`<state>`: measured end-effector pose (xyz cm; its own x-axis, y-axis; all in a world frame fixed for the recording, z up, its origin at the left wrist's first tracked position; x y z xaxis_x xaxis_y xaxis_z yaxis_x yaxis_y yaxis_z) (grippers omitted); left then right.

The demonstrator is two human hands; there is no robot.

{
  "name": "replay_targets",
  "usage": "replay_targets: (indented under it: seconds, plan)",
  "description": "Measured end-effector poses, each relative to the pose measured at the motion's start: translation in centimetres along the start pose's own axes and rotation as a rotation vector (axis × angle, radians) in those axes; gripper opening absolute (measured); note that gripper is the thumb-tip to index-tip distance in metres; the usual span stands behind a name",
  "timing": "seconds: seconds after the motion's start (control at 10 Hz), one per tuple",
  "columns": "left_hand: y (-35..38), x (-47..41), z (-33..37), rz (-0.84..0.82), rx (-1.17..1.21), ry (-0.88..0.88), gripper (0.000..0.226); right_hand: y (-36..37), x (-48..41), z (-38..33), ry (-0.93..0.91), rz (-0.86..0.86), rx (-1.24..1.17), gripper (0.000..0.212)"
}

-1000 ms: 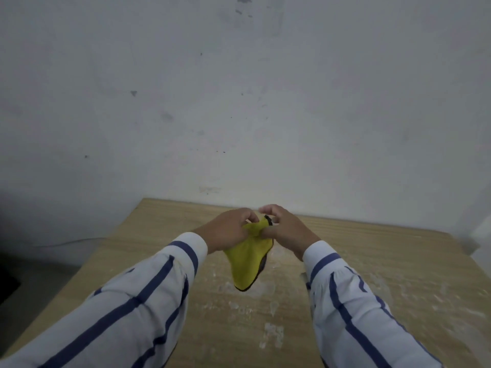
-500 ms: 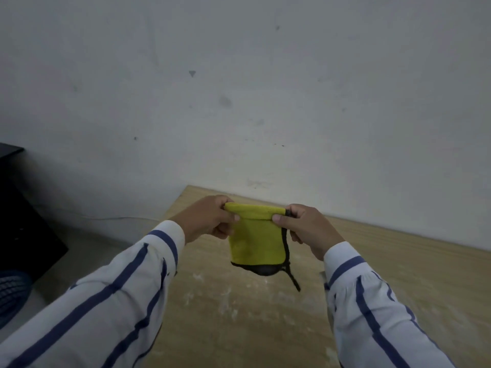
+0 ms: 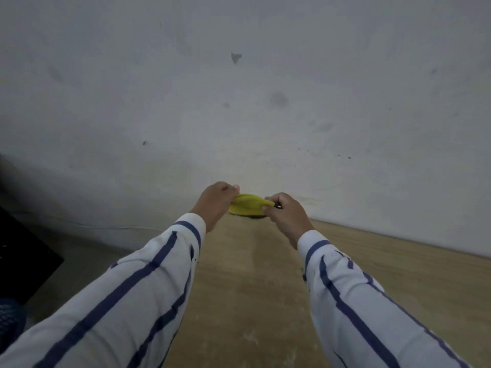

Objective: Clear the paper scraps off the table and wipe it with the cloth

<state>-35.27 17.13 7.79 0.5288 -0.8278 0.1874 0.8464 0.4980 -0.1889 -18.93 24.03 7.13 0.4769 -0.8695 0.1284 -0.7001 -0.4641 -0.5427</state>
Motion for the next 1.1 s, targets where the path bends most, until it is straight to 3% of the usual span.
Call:
replay_targets:
  seconds: [0.1, 0.2, 0.3, 0.4, 0.5, 0.6, 0.7, 1.1]
  plan:
    - [0.1, -1.2, -2.9, 0.022, -0.097, 0.048, 0.017, 2.5, -0.9, 1.0, -0.016, -0.01, 0.059, 0.012]
    - [0.9, -1.3, -8.5, -0.103, -0.334, -0.02, 0.033, 6.0, -0.6, 4.7, 0.031, -0.175, 0.24, 0.026]
    - [1.4, -0.7, -12.9, -0.193, -0.679, 0.034, 0.034, 8.6, -0.3, 8.0, 0.003, -0.258, 0.533, 0.022]
    - [2.0, -0.2, -13.9, -0.122, -0.842, 0.183, 0.041, 9.4, -0.8, 8.0, -0.061, -0.158, 0.752, 0.018]
    - [2.7, -0.3, -14.7, -0.242, -0.943, 0.129, 0.051, 10.4, -1.4, 7.5, -0.027, -0.174, 0.853, 0.044]
    - [2.5, -0.3, -15.4, -0.318, -0.993, 0.081, 0.056, 11.4, -1.5, 8.3, 0.046, -0.302, 0.911, 0.053]
    - [2.3, -0.3, -15.4, -0.326, -1.03, 0.096, 0.056, 11.3, -1.1, 9.2, 0.041, -0.326, 0.926, 0.054]
    - [7.1, 3.2, -9.9, -0.346, -1.073, 0.095, 0.061, 2.7, 3.5, 10.3, 0.126, -0.178, 0.894, 0.053]
Point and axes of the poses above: each hand's wrist, its own x-axis away from the middle knuckle, its own y-axis out of the palm, z = x × y, the point moved 3 cm from there along -x, towards the middle knuckle, and after that the axes turned 8 degrees about x, right-handed, at the moved point
